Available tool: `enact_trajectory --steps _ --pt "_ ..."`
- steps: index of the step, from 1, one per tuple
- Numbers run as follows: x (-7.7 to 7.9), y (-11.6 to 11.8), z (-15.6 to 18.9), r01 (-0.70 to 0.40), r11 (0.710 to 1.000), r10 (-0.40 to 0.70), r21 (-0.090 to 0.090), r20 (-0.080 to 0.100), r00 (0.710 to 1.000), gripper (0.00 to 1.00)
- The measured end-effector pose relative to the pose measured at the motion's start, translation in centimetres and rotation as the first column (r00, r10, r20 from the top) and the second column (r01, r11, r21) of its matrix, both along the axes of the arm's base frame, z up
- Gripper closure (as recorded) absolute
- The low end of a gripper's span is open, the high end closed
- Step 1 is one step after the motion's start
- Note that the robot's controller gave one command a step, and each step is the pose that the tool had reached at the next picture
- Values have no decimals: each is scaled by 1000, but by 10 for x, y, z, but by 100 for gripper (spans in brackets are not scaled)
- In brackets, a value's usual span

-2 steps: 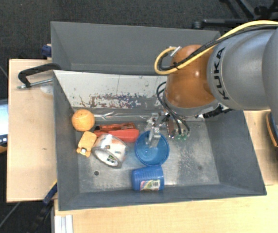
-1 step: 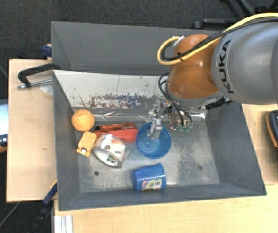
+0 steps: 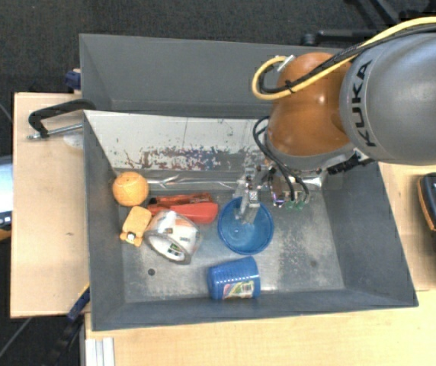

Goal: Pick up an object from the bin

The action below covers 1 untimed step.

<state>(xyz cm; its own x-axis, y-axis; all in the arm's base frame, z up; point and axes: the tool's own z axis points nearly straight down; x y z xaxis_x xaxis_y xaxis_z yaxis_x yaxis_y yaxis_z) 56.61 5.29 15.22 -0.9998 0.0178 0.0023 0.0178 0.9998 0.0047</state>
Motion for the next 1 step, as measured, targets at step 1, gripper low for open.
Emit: enact_trajectory --steps 1 --pt "12 0 72 -6 1000 6 1 20 1000 100"
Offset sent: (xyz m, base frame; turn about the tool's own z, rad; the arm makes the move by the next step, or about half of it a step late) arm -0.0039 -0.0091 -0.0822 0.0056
